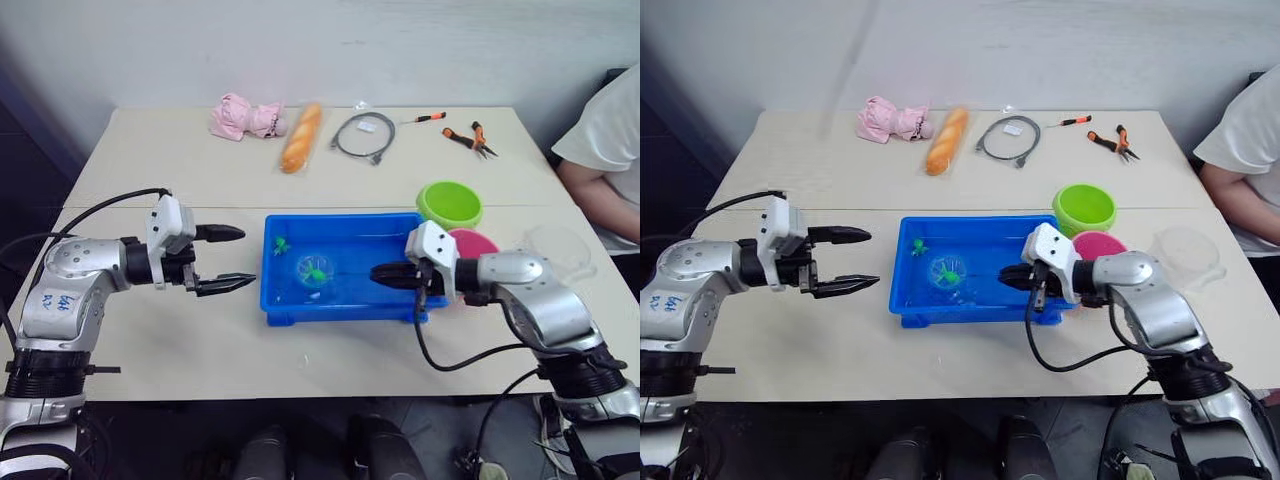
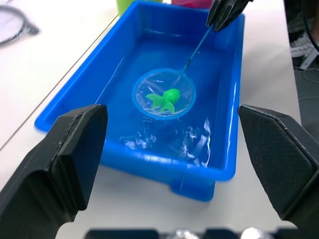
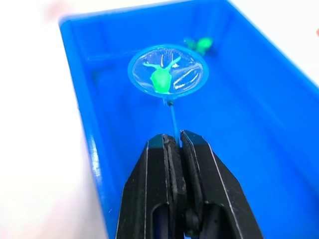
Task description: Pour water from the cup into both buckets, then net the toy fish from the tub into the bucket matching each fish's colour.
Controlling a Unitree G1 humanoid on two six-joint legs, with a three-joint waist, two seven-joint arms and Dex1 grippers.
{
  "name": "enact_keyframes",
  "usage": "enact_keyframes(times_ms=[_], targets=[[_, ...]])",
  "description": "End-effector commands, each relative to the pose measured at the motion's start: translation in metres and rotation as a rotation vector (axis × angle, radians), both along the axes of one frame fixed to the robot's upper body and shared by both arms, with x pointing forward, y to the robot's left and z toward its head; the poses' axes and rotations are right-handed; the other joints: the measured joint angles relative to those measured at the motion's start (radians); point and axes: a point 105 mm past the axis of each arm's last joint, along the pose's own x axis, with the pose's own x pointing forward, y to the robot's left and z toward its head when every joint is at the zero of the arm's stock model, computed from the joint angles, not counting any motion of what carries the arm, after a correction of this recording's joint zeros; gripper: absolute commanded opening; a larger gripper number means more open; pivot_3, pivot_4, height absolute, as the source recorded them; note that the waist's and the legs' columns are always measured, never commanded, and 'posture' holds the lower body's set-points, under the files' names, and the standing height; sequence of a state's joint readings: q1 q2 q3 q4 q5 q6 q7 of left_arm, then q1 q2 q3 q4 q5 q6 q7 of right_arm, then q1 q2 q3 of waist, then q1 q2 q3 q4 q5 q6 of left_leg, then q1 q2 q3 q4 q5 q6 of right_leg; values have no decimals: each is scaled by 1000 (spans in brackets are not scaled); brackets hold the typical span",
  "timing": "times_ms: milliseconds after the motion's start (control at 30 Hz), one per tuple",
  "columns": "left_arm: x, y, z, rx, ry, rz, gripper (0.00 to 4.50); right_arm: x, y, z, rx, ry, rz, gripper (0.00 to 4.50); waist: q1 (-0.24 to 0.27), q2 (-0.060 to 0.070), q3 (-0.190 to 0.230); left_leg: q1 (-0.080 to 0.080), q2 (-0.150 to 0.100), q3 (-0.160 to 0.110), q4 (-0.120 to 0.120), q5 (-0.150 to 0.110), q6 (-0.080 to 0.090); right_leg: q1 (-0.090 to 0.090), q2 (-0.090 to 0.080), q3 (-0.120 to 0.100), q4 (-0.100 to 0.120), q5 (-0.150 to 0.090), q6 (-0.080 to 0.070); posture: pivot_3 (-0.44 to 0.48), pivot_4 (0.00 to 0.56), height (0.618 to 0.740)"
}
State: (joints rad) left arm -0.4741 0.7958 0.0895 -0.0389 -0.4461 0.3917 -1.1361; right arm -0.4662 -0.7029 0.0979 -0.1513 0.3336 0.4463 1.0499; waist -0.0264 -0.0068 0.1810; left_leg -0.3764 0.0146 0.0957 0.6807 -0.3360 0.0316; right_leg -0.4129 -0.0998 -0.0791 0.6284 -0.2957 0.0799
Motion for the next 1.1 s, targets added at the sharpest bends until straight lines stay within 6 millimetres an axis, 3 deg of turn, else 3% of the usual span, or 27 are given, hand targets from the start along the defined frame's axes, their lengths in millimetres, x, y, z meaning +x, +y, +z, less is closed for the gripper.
enact_keyframes(times_ms=[33,233,467,633,867,1100], targets=[[-1,-13,10,26,-15,-22,4466,-7,-21,29,68,-113,-27,0,1,0,0,0,0,0,0,0,0,0,0,0,0,0,0,0,150,738],[7,-25,11,18,10,32,4466,-15,-50,33,119,-159,-121,0,2,0,0,1,0,0,0,0,0,1,1,1,0,0,0,0,150,738],[7,-53,27,-234,-23,34,4466,-22,-72,50,156,-254,-248,0,15,0,0,1,0,0,1,0,0,2,1,1,0,1,1,0,150,738],[9,-60,30,-342,-66,60,4466,-22,-92,69,129,-326,-347,0,25,0,0,2,0,1,1,1,-1,2,2,2,-1,1,1,0,150,738],[11,-71,45,-466,-141,29,4466,7,-154,80,-85,-475,-613,0,32,0,0,2,0,1,2,1,0,3,1,2,-2,1,1,0,150,738],[16,-73,44,-473,-146,35,4466,33,-182,76,-351,-646,-698,0,22,0,0,3,0,5,1,3,-2,2,3,4,-2,1,2,0,150,738]])
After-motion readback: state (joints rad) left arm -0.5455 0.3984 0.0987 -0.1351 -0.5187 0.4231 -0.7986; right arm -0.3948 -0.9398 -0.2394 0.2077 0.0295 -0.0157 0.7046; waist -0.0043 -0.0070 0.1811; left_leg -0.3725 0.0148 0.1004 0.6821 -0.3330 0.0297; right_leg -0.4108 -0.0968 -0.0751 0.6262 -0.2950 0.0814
